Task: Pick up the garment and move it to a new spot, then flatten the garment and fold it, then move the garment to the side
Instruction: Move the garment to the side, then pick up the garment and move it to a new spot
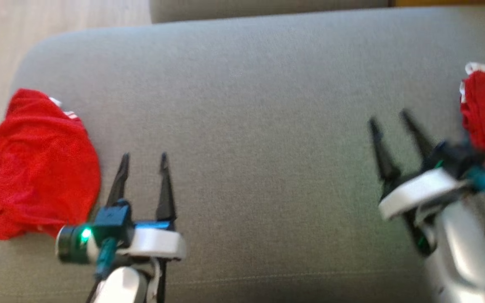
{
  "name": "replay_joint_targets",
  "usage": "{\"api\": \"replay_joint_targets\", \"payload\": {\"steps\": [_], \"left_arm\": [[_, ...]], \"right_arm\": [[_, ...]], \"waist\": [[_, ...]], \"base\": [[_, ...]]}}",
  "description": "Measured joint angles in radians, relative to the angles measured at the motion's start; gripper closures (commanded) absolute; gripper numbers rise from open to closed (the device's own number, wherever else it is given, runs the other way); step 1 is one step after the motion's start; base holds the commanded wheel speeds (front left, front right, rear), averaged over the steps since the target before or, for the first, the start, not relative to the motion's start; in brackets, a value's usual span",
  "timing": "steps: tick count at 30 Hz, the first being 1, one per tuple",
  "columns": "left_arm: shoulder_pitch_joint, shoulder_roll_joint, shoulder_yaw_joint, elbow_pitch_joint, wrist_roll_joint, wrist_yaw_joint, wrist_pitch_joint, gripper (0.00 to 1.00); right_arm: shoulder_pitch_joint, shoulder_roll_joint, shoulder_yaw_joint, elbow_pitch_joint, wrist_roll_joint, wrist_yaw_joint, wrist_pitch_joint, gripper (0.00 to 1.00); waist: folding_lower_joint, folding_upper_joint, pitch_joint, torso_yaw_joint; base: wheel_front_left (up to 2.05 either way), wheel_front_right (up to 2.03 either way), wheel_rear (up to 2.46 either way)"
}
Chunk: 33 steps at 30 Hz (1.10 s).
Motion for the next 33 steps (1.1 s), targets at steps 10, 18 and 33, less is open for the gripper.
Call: {"api": "replay_joint_targets", "payload": {"steps": [10, 18, 33], "left_arm": [[0.076, -0.004, 0.078, -0.004, 0.006, -0.044, 0.002, 0.0], [0.081, -0.007, 0.094, -0.003, 0.015, -0.061, 0.002, 0.0], [0.081, -0.009, 0.077, 0.0, 0.021, -0.06, 0.003, 0.0]], "right_arm": [[0.148, 0.074, -0.064, -0.072, -0.086, 0.0, 0.0, 0.0], [0.155, 0.079, -0.068, -0.077, -0.091, 0.0, 0.0, 0.0], [0.186, 0.081, -0.058, -0.077, -0.079, 0.0, 0.0, 0.0]], "waist": [[0.0, 0.0, -0.059, 0.02], [0.0001, 0.0, -0.058, 0.024], [0.0001, 0.0, -0.066, 0.157]], "base": [[0.0, 0.0, 0.0], [0.0, 0.0, 0.0], [0.0, 0.0, 0.0]]}}
